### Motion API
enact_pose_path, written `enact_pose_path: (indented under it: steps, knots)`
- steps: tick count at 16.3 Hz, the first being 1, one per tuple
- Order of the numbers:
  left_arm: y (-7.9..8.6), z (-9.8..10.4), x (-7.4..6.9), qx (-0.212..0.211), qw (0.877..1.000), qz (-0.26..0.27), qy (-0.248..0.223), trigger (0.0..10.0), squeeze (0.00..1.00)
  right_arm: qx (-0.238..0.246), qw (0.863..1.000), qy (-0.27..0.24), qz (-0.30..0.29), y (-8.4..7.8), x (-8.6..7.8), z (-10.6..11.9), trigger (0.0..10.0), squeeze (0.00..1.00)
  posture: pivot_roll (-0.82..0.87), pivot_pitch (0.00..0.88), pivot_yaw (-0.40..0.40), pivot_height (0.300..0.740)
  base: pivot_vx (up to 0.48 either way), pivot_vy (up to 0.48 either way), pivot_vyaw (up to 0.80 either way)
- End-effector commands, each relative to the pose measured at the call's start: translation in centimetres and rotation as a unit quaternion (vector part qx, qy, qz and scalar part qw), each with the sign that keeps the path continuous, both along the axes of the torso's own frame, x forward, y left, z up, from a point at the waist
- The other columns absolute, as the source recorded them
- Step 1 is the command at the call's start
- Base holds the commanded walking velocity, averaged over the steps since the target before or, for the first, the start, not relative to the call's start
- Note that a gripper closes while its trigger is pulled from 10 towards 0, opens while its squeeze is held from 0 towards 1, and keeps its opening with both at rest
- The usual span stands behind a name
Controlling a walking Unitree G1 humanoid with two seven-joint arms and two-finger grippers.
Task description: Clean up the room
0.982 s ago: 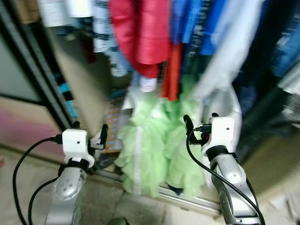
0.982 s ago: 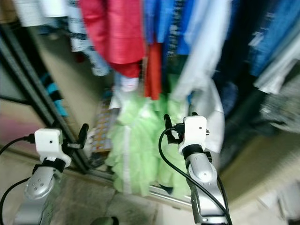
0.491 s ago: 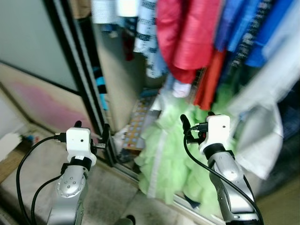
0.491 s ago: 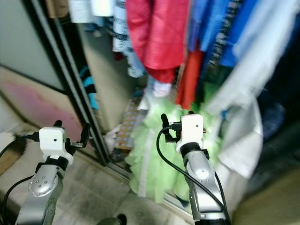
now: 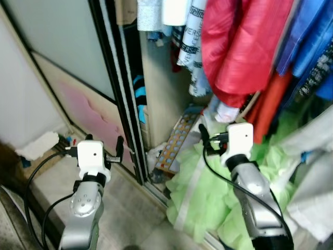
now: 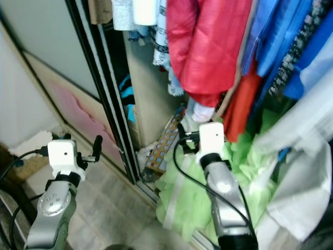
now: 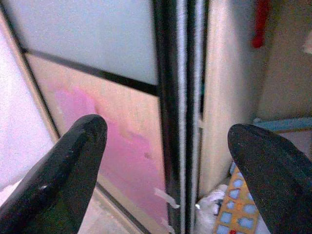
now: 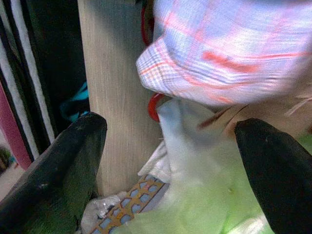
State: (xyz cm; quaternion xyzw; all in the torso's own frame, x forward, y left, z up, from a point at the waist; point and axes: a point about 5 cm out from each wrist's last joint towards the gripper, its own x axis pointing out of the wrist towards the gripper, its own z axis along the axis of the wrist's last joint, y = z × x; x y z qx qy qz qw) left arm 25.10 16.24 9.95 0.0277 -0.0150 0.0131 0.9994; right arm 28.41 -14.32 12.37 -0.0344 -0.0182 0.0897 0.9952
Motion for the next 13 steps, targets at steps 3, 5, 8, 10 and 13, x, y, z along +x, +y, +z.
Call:
enact_pose_path:
  steps: [3, 5, 8, 10, 13]
  knots:
    - [1.0, -0.1, -1.0, 0.012, 0.999, 0.044, -0.001, 10.0, 0.00, 0.013, 0.999, 0.003, 0.052, 2.9, 1.2, 0.2, 10.0, 0.00, 0.15, 0.000, -0.087, 0.740, 0.000, 0.000, 0.00]
    - [1.0, 0.0, -1.2, 0.013, 0.999, 0.048, -0.001, 10.0, 0.00, 0.010, 0.998, 0.000, 0.068, 3.4, 1.2, 0.2, 10.0, 0.00, 0.16, 0.000, -0.090, 0.740, 0.000, 0.000, 0.00]
    - [1.0, 0.0, -1.0, 0.015, 0.999, 0.047, 0.000, 10.0, 0.00, 0.014, 0.998, 0.000, 0.068, 3.5, 1.1, 0.0, 10.0, 0.00, 0.15, 0.000, -0.076, 0.740, 0.000, 0.000, 0.19]
    - [0.7, 0.0, -0.5, 0.022, 0.999, 0.038, 0.001, 10.0, 0.00, 0.020, 0.998, 0.001, 0.058, 3.4, 0.9, -0.3, 10.0, 0.00, 0.12, 0.000, -0.046, 0.740, 0.000, 0.000, 0.28]
    - [0.4, 0.2, 0.2, 0.029, 0.999, 0.024, 0.001, 10.0, 0.00, 0.023, 0.998, 0.000, 0.050, 3.3, 0.9, -0.4, 10.0, 0.00, 0.10, 0.000, -0.028, 0.740, 0.000, 0.000, 0.53]
